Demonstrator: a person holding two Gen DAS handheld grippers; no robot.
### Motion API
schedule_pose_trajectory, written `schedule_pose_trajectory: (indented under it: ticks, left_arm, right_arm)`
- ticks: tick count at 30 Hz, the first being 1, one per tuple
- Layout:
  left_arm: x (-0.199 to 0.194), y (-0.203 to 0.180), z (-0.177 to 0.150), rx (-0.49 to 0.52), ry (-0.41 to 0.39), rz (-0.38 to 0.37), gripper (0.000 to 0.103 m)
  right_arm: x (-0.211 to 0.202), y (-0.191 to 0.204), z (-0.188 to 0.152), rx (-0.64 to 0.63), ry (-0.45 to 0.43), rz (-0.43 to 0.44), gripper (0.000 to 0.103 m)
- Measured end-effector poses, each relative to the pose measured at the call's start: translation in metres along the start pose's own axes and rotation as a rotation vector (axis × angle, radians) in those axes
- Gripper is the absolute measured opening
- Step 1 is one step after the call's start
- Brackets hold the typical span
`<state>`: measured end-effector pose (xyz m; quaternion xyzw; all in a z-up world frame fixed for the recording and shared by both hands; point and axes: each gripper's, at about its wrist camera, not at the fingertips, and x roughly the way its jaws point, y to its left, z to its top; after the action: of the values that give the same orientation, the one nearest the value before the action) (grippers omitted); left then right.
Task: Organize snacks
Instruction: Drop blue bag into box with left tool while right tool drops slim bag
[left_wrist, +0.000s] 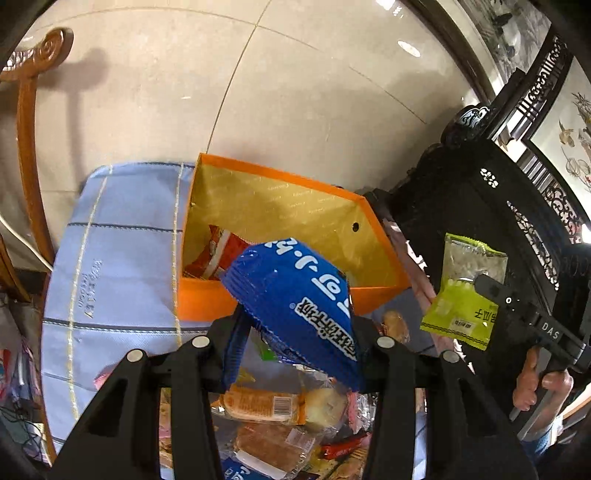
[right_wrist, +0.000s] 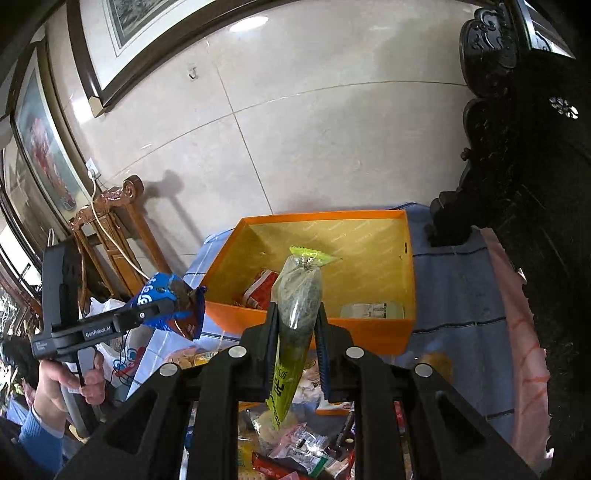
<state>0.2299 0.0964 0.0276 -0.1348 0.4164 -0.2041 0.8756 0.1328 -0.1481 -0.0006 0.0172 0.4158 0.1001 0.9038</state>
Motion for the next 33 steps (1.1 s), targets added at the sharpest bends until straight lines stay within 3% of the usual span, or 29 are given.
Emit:
schedule_pose_trajectory:
  ticks: [3,4,8,12,21,22,23,24,25,26,28,31,33]
  left_arm:
    - [-0.001,-0.003,0.002,0.050,-0.019,0.072,0.044]
    - [0.005,-0.010,0.008,0.098,-0.028,0.162,0.044]
    - [0.026,-0.024,0.026,0.174,-0.035,0.301,0.044]
    - [0.048,-0.033,0.044,0.231,-0.042,0.341,0.044]
    - [0.070,-0.042,0.068,0.225,-0.052,0.314,0.045]
    - [0.069,-0.041,0.069,0.216,-0.062,0.309,0.045]
    - [0.068,-0.043,0.071,0.210,-0.067,0.308,0.054]
    - [0.068,-0.042,0.072,0.197,-0.073,0.312,0.092]
    - [0.067,-0.041,0.074,0.180,-0.081,0.365,0.097]
    - [0.066,-0.040,0.075,0.183,-0.092,0.371,0.099]
    - [0.057,-0.040,0.071,0.221,-0.118,0.382,0.099]
    - [0.047,-0.039,0.059,0.254,-0.104,0.388,0.099]
    - [0.039,-0.038,0.046,0.273,-0.097,0.396,0.099]
  right_arm:
    - [0.003,0.000,0.003,0.001,-0.002,0.010,0.019]
    - [0.008,0.000,0.008,-0.004,-0.005,0.018,0.019]
    - [0.034,-0.004,0.028,-0.001,-0.016,0.002,0.019]
    - [0.073,-0.016,0.053,0.027,0.007,-0.037,0.018]
    - [0.115,-0.029,0.078,0.045,0.040,-0.086,0.018]
    - [0.116,-0.029,0.079,0.045,0.040,-0.090,0.021]
    - [0.118,-0.029,0.080,0.044,0.042,-0.102,0.028]
    - [0.119,-0.030,0.081,0.042,0.043,-0.123,0.042]
    - [0.119,-0.030,0.082,0.033,0.045,-0.148,0.088]
    - [0.116,-0.031,0.082,0.038,0.035,-0.165,0.100]
    - [0.101,-0.034,0.082,0.053,-0.028,-0.175,0.100]
    - [0.086,-0.036,0.079,0.048,-0.031,-0.201,0.100]
    - [0.076,-0.035,0.068,0.049,-0.010,-0.165,0.100]
